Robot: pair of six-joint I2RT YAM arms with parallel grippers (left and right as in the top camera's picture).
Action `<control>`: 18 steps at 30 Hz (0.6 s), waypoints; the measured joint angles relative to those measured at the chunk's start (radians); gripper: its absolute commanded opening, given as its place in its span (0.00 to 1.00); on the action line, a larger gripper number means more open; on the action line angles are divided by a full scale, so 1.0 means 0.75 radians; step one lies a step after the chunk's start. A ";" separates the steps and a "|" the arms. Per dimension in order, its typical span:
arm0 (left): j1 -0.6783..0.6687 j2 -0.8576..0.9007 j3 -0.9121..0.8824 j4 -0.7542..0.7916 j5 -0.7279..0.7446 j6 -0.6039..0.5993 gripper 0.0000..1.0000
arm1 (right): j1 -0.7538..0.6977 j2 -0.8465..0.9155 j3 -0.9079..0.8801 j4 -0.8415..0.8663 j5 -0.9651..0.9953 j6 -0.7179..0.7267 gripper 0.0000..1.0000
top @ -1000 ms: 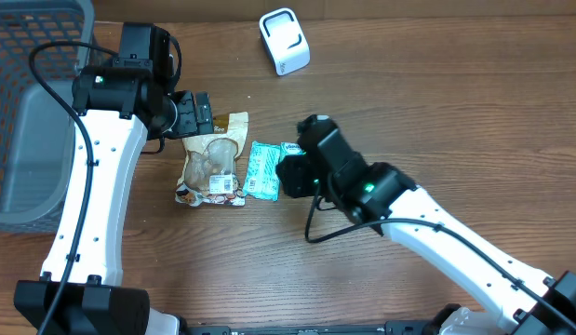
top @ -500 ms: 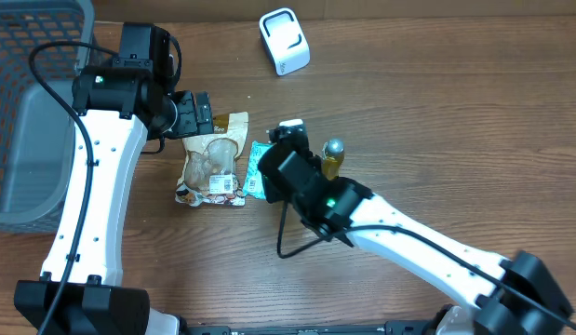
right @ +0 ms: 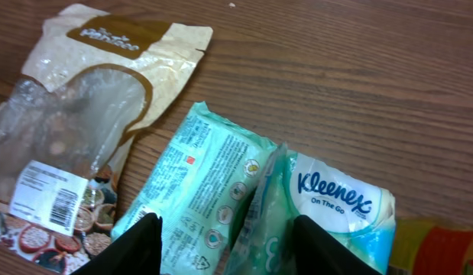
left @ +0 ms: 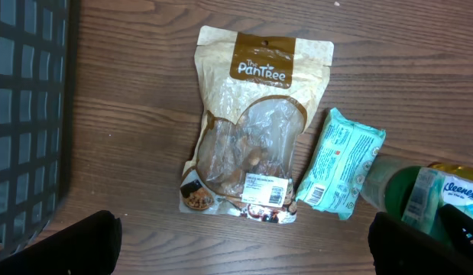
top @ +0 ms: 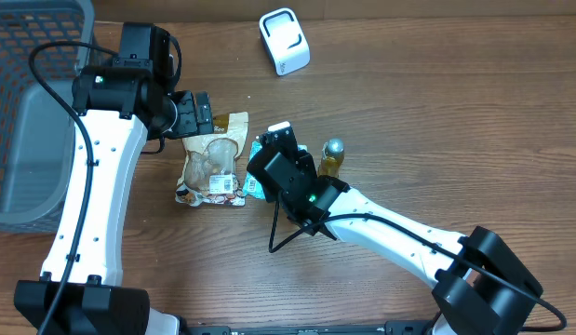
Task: Scan the item barcode
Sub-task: 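Lower the right gripper onto the Kleenex pack and grasp it, then pull the Kleenex pack toward the front of the table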
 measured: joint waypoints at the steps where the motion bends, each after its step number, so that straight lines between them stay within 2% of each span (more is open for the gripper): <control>1: 0.000 0.000 0.000 0.000 0.000 0.000 1.00 | 0.000 0.004 0.002 -0.004 0.004 -0.004 0.38; 4: 0.000 0.000 0.000 0.000 0.000 0.000 0.99 | 0.000 0.015 0.010 -0.021 0.018 -0.016 0.26; 12: 0.000 0.000 0.000 0.000 0.000 -0.001 0.99 | 0.000 0.022 0.015 -0.029 0.038 -0.014 0.24; 14: 0.000 0.000 0.000 0.000 0.000 0.000 0.99 | 0.000 0.022 0.015 -0.031 0.041 -0.014 0.20; 15: 0.000 0.000 0.000 0.000 0.000 0.000 0.99 | 0.000 0.022 0.015 -0.031 0.042 -0.012 0.18; 17: 0.000 0.000 0.000 0.000 0.000 0.000 0.99 | 0.000 0.022 0.015 -0.035 0.046 -0.012 0.05; 18: 0.000 0.000 0.000 0.000 0.000 0.000 0.99 | 0.000 0.022 0.015 -0.035 0.047 -0.013 0.04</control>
